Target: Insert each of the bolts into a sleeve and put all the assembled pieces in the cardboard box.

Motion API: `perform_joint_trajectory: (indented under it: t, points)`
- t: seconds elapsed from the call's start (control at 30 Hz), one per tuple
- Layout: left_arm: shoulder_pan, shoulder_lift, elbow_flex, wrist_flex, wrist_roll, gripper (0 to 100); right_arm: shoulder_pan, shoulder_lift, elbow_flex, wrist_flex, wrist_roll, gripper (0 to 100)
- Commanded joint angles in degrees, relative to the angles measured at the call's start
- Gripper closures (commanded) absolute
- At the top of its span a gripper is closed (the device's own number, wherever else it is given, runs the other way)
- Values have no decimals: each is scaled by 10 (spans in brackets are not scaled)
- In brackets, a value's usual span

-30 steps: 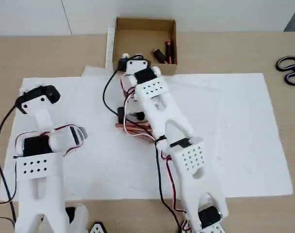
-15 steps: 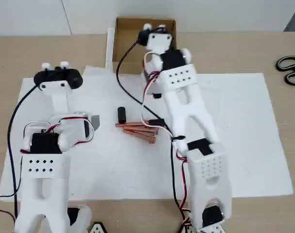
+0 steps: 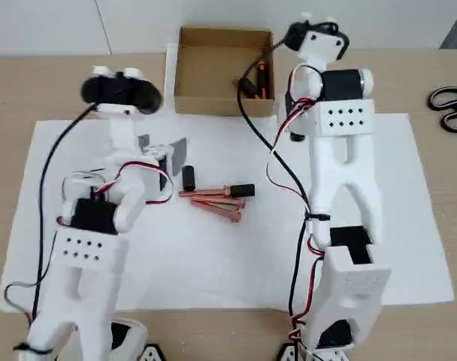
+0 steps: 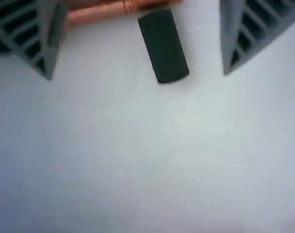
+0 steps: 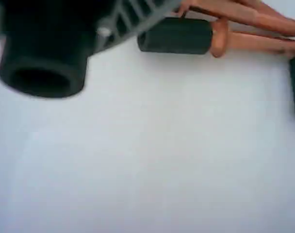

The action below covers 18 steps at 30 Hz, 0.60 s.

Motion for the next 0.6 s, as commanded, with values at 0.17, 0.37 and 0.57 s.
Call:
perform_joint_trajectory:
  t: [0.17,0.37,0.57]
  points:
    - [31,228,-210,205,-253,784,8,-51,5,-7,5,995]
    - [35,349,-345,359,-446,784,9,-51,7,-7,5,995]
    - [30,400,-407,357,-451,786,51,-51,7,-7,6,995]
